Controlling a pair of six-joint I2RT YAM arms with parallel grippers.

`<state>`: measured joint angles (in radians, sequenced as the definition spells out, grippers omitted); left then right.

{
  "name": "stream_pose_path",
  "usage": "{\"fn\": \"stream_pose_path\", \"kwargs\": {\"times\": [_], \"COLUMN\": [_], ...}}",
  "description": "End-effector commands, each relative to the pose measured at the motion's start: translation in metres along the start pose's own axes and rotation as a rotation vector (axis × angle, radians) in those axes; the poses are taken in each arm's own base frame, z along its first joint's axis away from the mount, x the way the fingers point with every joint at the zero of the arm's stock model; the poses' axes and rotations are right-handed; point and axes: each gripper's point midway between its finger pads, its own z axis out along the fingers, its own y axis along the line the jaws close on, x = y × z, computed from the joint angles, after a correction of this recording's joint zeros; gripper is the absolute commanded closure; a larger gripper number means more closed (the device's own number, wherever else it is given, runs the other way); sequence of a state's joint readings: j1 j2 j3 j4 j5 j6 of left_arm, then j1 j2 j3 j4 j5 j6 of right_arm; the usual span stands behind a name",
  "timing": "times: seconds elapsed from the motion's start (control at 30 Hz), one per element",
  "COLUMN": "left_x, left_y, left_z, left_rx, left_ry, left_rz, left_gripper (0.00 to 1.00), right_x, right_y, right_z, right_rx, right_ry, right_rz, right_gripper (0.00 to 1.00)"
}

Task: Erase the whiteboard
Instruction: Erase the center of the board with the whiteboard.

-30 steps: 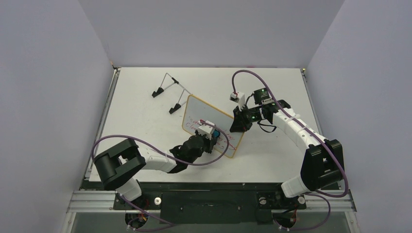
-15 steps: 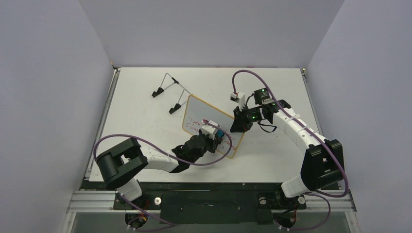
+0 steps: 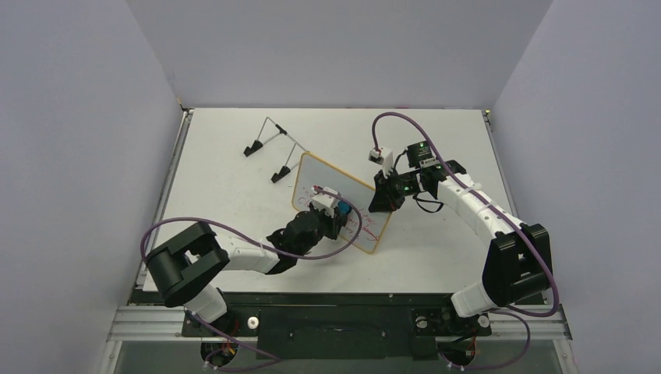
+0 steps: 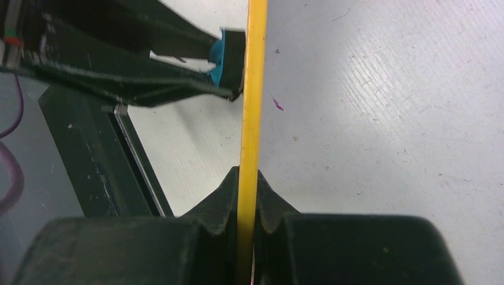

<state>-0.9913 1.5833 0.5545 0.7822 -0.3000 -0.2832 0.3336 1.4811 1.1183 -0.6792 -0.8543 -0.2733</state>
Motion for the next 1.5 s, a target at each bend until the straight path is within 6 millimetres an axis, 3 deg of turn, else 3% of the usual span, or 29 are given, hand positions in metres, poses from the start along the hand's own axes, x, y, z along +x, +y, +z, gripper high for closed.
{"fn": "stream_pose_path", "kwargs": {"times": [0.0, 0.1, 0.23, 0.33, 0.47, 0.6, 0.67, 0.77, 1.03, 1.13, 1.3, 1.47], "left_x": [-0.028, -0.029, -0.023, -0.021, -0.026, -0.035, -0.039, -0.036, -0.021, -0.023, -0.037, -0.036], "left_y": [0.013, -0.005, -0.052, -0.066, -0.053, -0.018, -0.012, -0.015, -0.049, -0.043, -0.013, -0.013], "left_z": [-0.003, 0.002, 0.005, 0.009, 0.008, 0.007, 0.005, 0.004, 0.004, 0.004, 0.004, 0.006], "left_rx": [-0.018, 0.022, 0.123, 0.151, 0.111, 0.037, 0.023, 0.035, 0.134, 0.132, 0.092, 0.099], "left_ry": [-0.067, -0.068, -0.063, -0.064, -0.073, -0.088, -0.091, -0.07, -0.049, -0.052, -0.069, -0.042], "left_rz": [-0.039, -0.021, 0.017, 0.031, 0.027, -0.003, -0.005, 0.003, 0.03, 0.038, 0.017, 0.015], "left_gripper": [1.0, 1.0, 1.0, 1.0, 1.0, 1.0, 1.0, 1.0, 1.0, 1.0, 1.0, 1.0], "right_x": [-0.004, -0.004, -0.004, -0.004, -0.004, -0.005, -0.005, -0.005, -0.005, -0.005, -0.005, -0.005], "right_y": [0.015, 0.015, 0.014, 0.014, 0.015, 0.015, 0.015, 0.015, 0.015, 0.015, 0.015, 0.014], "right_z": [0.002, 0.002, 0.001, 0.0, -0.001, -0.001, -0.001, -0.001, -0.001, -0.001, -0.002, -0.001], "right_rx": [-0.061, -0.059, -0.057, -0.057, -0.057, -0.058, -0.058, -0.057, -0.057, -0.057, -0.056, -0.055], "right_ry": [-0.006, -0.007, -0.01, -0.011, -0.014, -0.015, -0.017, -0.017, -0.014, -0.015, -0.017, -0.016], "right_rz": [-0.044, -0.044, -0.044, -0.044, -0.043, -0.046, -0.046, -0.046, -0.044, -0.044, -0.045, -0.045], "right_gripper": [1.0, 1.0, 1.0, 1.0, 1.0, 1.0, 1.0, 1.0, 1.0, 1.0, 1.0, 1.0]}}
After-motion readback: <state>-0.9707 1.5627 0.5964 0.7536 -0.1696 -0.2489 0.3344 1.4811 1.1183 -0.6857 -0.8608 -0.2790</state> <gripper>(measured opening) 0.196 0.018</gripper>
